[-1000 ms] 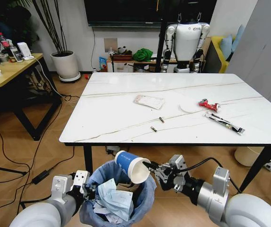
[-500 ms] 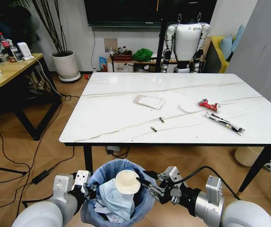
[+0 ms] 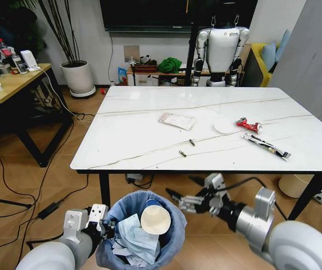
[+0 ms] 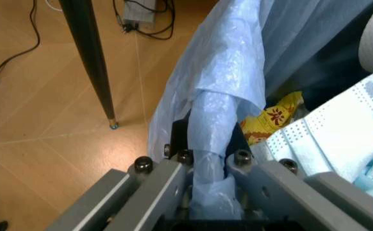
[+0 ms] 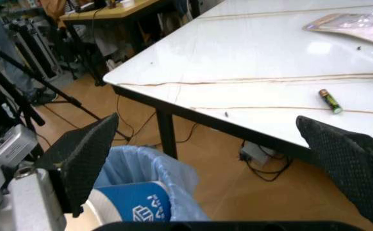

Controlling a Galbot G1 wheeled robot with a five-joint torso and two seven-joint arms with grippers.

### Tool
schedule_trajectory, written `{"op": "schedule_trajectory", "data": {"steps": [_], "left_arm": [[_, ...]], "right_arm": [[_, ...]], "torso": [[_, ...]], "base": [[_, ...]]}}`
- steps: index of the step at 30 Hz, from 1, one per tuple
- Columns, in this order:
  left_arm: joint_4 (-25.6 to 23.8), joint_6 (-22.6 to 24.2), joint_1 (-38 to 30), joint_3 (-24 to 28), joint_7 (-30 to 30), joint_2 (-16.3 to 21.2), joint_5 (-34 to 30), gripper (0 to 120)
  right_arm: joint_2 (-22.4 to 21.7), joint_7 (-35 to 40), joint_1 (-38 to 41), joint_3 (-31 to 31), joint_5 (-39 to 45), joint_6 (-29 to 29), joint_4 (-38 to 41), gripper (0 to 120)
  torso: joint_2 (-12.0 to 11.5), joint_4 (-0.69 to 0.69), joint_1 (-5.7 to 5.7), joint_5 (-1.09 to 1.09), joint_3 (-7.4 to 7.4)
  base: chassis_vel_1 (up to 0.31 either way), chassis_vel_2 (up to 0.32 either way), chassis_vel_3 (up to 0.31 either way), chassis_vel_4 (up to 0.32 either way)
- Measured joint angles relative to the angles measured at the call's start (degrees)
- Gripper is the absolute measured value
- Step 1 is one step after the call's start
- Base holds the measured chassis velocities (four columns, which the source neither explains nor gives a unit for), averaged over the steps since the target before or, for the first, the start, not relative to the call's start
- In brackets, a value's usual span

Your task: Pick up the trash bin and place the trash from the table into it.

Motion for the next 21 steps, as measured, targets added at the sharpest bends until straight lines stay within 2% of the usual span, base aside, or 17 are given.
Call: {"op": "schedule_trajectory", "data": {"steps": [5,13,21], "left_arm": [[-0.23,0.0,0.26,-0.06,0.05,-0.22,0.21,0],[-0.61,0.0,0.65,-0.78,0.06,-0.36,0.28,0],[-0.65,0.0,0.02,-1.06,0.06,-0.33,-0.1,0]], "right_arm": [[0.0,0.46,-0.35,0.64,0.29,-0.35,-0.01,100],[0.55,-0.48,-3.84,0.28,-4.49,-0.3,-0.03,100],[1.64,-4.31,-11.59,-0.55,-14.29,0.29,-0.04,100]], "torso": [[0.0,0.0,0.0,0.0,0.0],[0.0,0.0,0.0,0.0,0.0],[0.0,-0.01,0.0,0.0,0.0]], "base": [[0.0,0.0,0.0,0.0],[0.0,0.0,0.0,0.0],[0.0,0.0,0.0,0.0]]}}
